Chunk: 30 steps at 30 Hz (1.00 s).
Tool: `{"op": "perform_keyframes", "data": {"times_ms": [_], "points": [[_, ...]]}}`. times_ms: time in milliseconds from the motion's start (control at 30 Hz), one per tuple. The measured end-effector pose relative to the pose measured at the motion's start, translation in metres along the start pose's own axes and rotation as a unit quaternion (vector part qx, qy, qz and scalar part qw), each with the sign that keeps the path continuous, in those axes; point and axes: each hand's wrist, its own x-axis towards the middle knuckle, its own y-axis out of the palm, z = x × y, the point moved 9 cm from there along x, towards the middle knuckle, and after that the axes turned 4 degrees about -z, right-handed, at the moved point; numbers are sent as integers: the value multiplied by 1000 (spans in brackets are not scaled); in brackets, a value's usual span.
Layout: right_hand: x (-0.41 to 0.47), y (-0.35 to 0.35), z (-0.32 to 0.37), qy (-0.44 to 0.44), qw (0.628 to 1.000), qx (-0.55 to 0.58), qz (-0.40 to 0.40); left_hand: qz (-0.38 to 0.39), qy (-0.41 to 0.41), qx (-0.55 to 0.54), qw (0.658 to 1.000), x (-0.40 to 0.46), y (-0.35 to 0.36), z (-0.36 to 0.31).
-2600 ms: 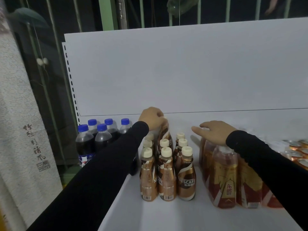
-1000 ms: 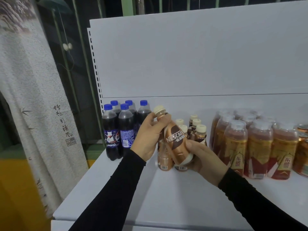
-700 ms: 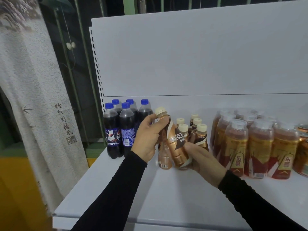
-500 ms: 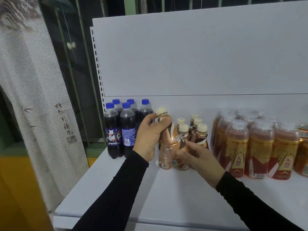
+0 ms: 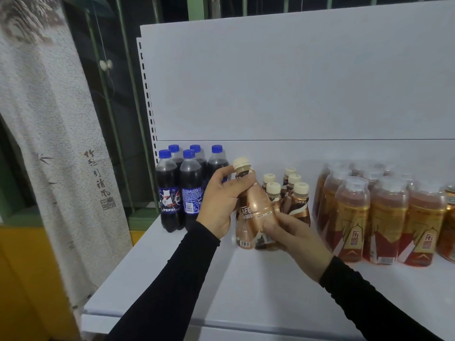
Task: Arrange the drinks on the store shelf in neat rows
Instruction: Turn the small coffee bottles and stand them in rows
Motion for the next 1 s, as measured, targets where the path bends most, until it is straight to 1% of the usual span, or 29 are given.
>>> {"op": "perform_keyframes", "data": {"times_ms": [133, 233, 300, 433, 500, 633, 867, 1000], "points": [[-1, -4, -6, 23, 996, 91, -14, 34, -3, 9, 999, 0, 4, 1], [-2, -4, -11, 47, 992, 117, -10, 38, -7, 9, 999, 1, 3, 1], [-2, -4, -10, 42, 994, 97, -6, 33, 6, 21, 999, 3, 1, 0], [-2, -1, -2, 10, 1000, -29, 2, 17, 31, 20, 999, 4, 1, -4], [-1, -1, 0, -2, 998, -61, 0, 11, 42, 23, 999, 4, 2, -6], [1, -5, -1, -10, 999, -33, -21, 0, 51, 31, 998, 3, 3, -8], [6, -7, -9, 27, 997, 64, -43, 3, 42, 52, 998, 1, -5, -7], [8, -7, -4, 10, 997, 58, -42, 27, 56, 85, 994, -4, -6, -6]]}}
